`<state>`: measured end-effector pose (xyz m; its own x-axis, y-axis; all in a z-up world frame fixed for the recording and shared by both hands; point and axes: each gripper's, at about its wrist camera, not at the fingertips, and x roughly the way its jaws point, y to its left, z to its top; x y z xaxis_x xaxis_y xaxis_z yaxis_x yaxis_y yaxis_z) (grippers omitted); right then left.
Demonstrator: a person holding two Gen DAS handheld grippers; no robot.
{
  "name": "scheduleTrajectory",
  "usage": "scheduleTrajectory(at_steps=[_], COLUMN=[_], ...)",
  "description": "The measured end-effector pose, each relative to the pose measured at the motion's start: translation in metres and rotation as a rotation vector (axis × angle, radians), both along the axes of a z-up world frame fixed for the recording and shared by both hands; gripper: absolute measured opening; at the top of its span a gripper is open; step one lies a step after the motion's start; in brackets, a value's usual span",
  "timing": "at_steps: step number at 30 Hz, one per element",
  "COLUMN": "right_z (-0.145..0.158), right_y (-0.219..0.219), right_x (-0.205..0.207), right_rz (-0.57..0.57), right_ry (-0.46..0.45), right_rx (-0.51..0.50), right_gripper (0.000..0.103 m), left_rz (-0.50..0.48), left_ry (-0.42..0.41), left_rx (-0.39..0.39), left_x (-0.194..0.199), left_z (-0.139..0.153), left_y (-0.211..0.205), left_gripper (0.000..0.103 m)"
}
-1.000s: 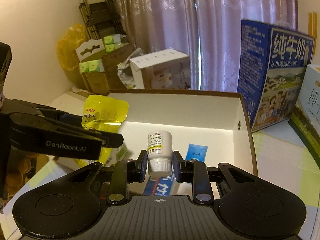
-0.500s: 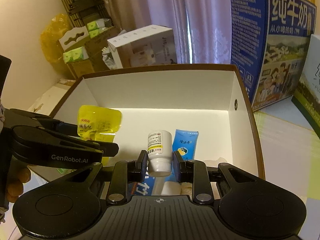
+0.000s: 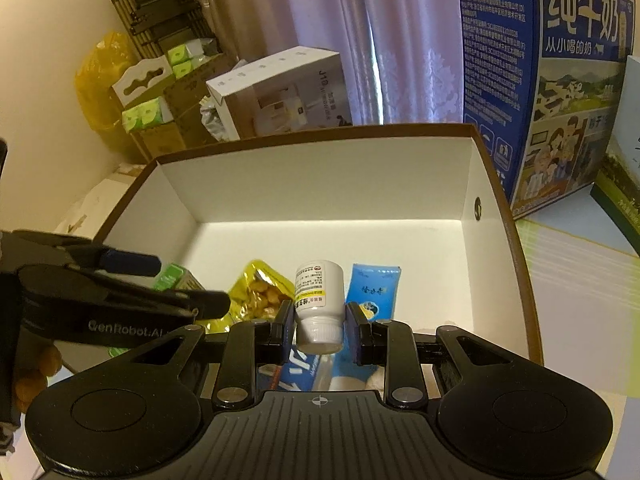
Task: Organize objects
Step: 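Open both tools to drop the yellow pouch and white bottle into the box, then withdraw both tools from the box toward the white clip and sunglasses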
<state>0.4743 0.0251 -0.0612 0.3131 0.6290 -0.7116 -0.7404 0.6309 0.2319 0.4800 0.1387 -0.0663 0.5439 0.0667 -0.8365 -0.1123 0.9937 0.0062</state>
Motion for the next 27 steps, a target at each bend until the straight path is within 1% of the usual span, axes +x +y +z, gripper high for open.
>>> scheduleTrajectory(at_steps=[5, 10, 16, 27], right_z=[0.007, 0.018, 0.024, 0.039], right_y=[-0.002, -0.008, -0.021, -0.040], right_x=[0.001, -0.005, -0.018, -0.043], right_rz=[-0.033, -0.033, -0.056, -0.088], right_ry=[0.001, -0.003, 0.003, 0.015], right_rx=[0.049, 0.054, 0.053, 0.062], right_gripper=[0.026, 0.039, 0.048, 0.053], left_rz=[0.002, 0.001, 0.000, 0.012], left_ry=[0.001, -0.008, -0.024, -0.077], left_rx=[0.008, 0.015, 0.010, 0.007], left_x=[-0.006, -0.016, -0.029, -0.057], left_z=[0.001, 0.007, 0.018, 0.047], left_y=[0.004, 0.006, 0.006, 0.002], left_gripper=[0.084, 0.086, 0.089, 0.092])
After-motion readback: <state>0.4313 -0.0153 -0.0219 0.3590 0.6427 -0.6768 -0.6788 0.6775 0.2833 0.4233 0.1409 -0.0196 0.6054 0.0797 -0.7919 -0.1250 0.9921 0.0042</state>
